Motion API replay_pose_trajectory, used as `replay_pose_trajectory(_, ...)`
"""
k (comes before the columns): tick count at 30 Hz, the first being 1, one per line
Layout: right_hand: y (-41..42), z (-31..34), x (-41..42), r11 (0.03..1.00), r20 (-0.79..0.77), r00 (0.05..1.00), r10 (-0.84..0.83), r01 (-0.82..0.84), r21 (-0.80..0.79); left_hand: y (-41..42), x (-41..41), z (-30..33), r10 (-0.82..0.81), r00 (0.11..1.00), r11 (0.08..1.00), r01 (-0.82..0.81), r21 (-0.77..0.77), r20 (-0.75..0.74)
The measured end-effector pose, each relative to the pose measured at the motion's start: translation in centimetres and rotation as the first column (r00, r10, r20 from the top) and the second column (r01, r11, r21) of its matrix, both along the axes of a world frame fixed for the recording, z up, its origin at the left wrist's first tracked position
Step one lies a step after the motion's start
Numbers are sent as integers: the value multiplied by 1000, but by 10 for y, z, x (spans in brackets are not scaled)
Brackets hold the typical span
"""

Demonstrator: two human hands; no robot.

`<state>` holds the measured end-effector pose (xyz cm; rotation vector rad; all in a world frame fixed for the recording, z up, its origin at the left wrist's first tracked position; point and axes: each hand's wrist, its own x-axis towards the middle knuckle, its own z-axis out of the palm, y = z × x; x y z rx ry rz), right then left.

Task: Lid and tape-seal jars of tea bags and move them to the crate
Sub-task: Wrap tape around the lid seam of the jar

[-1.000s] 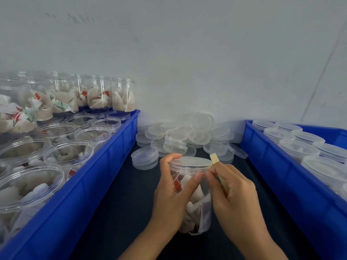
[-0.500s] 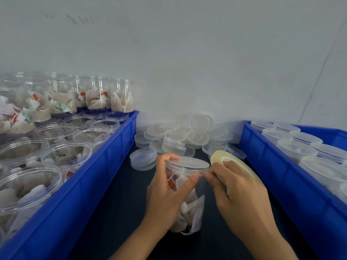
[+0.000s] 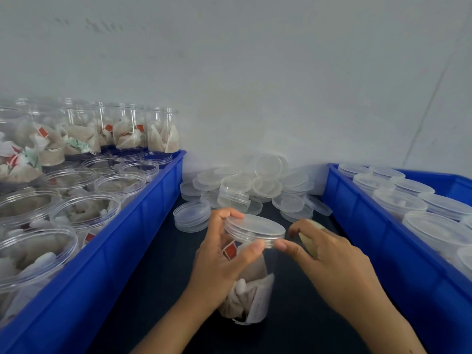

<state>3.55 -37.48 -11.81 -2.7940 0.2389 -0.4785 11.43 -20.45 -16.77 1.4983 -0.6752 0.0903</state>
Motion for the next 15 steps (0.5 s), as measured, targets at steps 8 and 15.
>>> replay_pose_trajectory(8, 0, 1, -3, 942, -42, 985, 165, -145, 302, 5, 7, 2, -147, 988, 989, 147, 0, -39)
replay_pose_trajectory(15, 4, -3, 0, 890, -7, 978, 207, -185, 417, 5, 8, 0, -205, 965, 978, 196, -68, -163)
